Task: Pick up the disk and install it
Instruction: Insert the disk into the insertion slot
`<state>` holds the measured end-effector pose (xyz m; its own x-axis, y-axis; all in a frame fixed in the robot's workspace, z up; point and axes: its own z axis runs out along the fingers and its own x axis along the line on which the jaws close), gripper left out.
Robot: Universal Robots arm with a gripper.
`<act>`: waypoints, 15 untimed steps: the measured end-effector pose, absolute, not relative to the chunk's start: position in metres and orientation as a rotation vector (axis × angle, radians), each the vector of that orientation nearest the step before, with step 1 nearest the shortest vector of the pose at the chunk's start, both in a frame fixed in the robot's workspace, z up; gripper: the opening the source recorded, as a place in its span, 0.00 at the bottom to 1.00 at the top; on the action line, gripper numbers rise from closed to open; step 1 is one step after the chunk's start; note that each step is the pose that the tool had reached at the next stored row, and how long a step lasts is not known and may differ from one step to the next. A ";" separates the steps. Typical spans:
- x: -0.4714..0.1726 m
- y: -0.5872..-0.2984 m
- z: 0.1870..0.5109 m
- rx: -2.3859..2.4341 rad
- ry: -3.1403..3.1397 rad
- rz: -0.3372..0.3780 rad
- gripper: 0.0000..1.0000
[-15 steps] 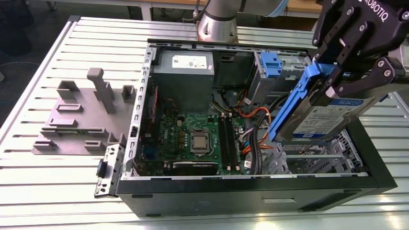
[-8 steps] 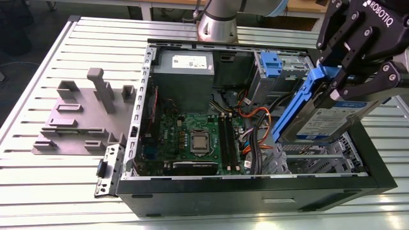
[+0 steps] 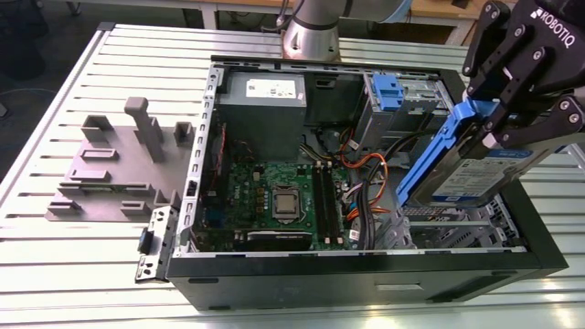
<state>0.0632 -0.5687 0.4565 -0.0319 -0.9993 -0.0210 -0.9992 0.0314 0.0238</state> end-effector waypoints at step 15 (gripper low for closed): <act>0.073 -0.571 0.449 2.185 -2.255 -0.050 0.36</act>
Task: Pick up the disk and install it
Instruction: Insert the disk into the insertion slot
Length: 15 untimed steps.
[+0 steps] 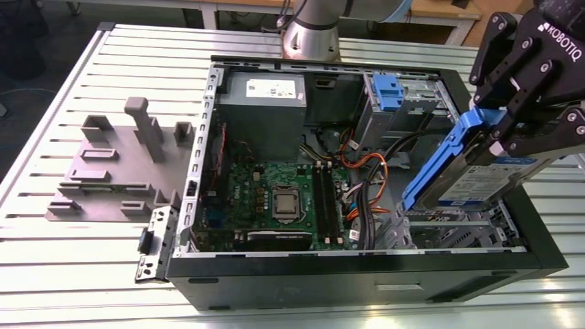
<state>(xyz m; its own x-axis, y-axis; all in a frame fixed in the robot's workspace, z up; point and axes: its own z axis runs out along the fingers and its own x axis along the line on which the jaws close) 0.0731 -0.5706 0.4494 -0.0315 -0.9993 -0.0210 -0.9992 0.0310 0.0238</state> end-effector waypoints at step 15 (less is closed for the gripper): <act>0.078 -0.571 0.443 2.206 -2.234 -0.050 0.36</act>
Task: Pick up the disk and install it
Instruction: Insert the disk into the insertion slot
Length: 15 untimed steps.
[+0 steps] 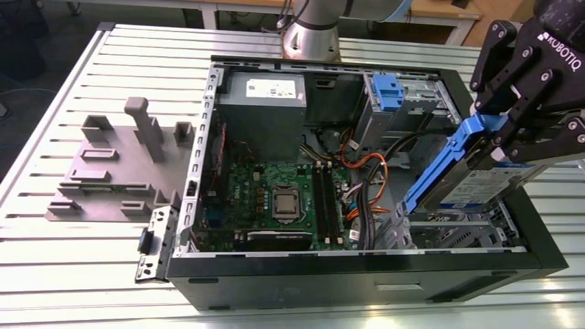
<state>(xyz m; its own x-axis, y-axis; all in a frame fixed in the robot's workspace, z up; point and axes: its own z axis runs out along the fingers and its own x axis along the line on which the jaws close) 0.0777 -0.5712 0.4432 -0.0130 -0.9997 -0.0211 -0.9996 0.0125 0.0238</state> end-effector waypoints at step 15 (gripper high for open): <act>0.080 -0.572 0.435 2.206 -2.234 -0.050 0.36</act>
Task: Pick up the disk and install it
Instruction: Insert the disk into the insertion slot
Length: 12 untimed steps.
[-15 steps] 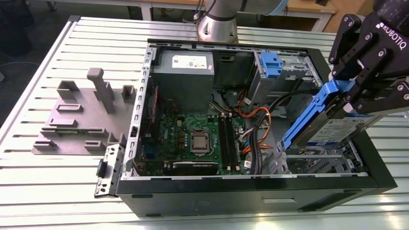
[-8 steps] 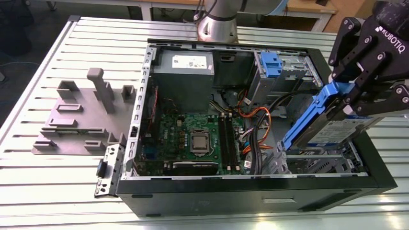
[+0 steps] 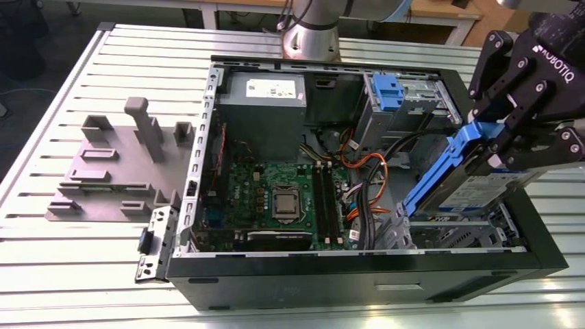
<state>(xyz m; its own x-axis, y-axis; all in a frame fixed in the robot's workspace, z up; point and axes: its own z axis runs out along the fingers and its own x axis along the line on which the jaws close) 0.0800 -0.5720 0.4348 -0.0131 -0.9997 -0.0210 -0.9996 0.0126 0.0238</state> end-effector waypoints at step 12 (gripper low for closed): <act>0.081 -0.573 0.427 2.206 -2.234 -0.050 0.36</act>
<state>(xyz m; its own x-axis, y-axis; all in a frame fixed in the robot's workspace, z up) 0.0806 -0.5729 0.4269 -0.0131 -0.9997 -0.0211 -0.9996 0.0126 0.0238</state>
